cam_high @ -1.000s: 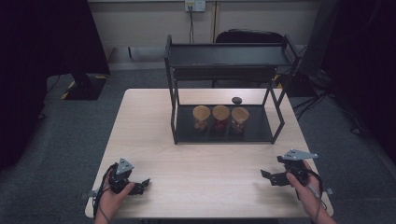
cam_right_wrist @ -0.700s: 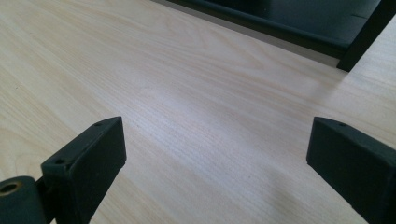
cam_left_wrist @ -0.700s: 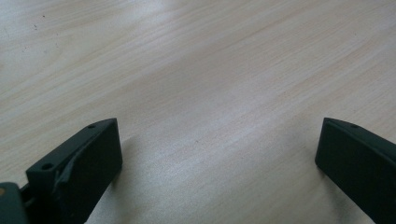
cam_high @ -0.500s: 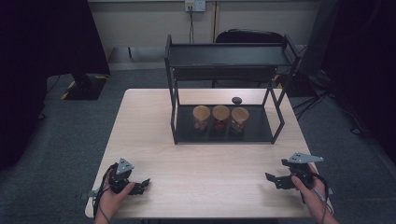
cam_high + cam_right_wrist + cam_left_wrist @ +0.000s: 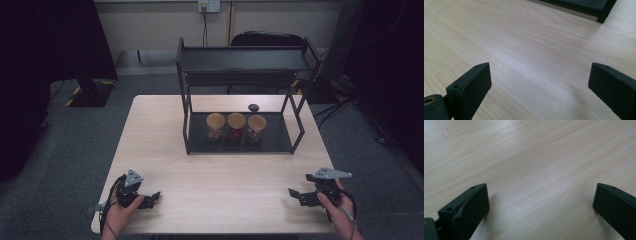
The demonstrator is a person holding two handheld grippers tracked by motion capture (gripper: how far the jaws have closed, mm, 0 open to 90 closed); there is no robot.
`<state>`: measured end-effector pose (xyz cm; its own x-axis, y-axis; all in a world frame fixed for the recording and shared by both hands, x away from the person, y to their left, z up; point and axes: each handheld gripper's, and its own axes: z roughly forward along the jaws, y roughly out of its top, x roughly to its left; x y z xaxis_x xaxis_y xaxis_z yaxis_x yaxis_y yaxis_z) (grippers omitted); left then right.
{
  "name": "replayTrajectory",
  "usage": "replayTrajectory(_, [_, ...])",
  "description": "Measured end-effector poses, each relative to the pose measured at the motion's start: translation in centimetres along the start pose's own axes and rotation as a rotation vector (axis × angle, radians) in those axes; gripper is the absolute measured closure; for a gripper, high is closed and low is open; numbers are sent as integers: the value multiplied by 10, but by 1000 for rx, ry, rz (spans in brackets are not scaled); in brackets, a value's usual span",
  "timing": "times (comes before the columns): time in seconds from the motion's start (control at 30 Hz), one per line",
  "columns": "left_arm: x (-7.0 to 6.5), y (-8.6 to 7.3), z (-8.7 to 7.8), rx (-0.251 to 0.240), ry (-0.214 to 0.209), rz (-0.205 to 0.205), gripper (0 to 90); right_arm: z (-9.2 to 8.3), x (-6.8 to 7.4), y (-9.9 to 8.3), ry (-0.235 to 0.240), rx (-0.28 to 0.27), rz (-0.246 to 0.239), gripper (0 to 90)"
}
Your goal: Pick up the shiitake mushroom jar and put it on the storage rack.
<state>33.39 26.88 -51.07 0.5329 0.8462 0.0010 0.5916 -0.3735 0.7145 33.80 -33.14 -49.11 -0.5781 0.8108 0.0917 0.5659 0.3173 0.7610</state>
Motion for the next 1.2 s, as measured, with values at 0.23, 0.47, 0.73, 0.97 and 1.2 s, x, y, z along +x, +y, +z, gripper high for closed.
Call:
replayTrajectory(0.23, [0, 0, 0, 0, 0, 0, 2, -4, -3, -7, 0, 6, 9, 39])
replayTrajectory(0.47, [0, 0, 0, 0, 0, 0, 2, -8, -7, -13, -6, 12, 13, 39])
replayTrajectory(0.73, [0, 0, 0, 0, 0, 0, 2, -12, -10, -17, -5, 18, 17, 39])
replayTrajectory(0.97, [0, 0, 0, 0, 0, 0, 2, -15, -13, -22, -8, 26, 19, 39])
replayTrajectory(1.2, [0, 0, 0, 0, 0, 0, 2, -18, -15, -26, -6, 46, 8, 39])
